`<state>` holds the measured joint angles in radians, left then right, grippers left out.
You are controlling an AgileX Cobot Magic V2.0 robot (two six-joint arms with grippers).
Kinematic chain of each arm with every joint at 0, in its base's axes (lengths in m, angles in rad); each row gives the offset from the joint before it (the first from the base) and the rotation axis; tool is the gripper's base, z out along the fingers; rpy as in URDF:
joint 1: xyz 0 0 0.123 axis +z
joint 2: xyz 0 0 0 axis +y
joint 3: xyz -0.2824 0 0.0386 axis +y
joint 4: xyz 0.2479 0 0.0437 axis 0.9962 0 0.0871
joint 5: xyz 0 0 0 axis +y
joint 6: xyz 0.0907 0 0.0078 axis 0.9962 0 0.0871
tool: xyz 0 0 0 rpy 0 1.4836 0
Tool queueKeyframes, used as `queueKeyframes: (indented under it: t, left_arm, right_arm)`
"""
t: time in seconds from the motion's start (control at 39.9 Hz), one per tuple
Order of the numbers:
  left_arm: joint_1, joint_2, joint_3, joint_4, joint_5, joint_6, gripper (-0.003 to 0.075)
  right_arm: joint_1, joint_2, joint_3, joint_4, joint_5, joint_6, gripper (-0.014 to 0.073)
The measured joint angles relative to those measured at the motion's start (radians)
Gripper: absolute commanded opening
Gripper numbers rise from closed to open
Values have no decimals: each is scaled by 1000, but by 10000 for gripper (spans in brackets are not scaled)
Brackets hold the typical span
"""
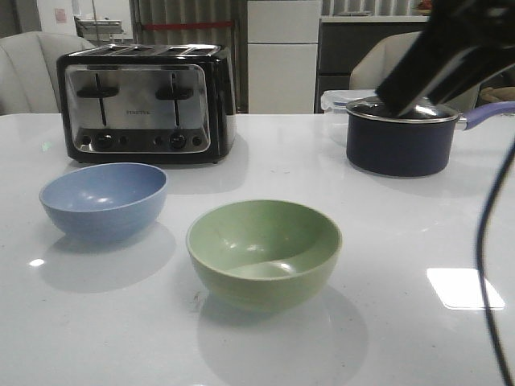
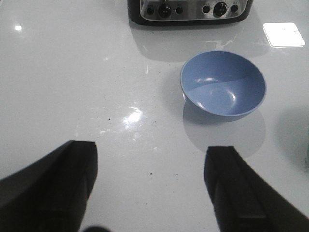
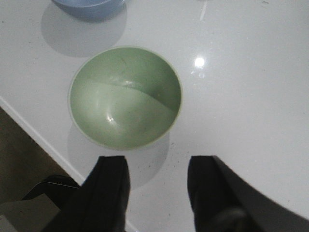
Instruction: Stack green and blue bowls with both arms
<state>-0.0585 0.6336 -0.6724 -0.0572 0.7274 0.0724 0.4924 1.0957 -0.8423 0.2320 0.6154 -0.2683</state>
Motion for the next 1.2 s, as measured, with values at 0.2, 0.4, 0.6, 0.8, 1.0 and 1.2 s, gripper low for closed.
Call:
queueKeyframes:
  t: [0.2, 0.4, 0.6, 0.8, 1.0, 1.2]
  left_arm:
    - [-69, 8, 0, -28, -6, 24, 527]
    - [-109, 97, 0, -31, -12, 32, 561]
    - [-112, 264, -11, -31, -64, 34, 639]
    - [-112, 492, -89, -67, -101, 34, 636]
    - [-112, 723, -210, -83, -154, 34, 636]
    - [-112, 933, -327, -87, -194, 34, 635]
  right_arm:
    - [0, -183, 97, 0, 73, -2, 413]
    - [0, -302, 123, -1, 155, -2, 413]
    - [0, -337, 123, -1, 184, -2, 413]
    - [0, -337, 123, -2, 186, -2, 413]
    - [0, -337, 123, -4, 186, -2, 413]
    - [0, -337, 123, -4, 186, -2, 413]
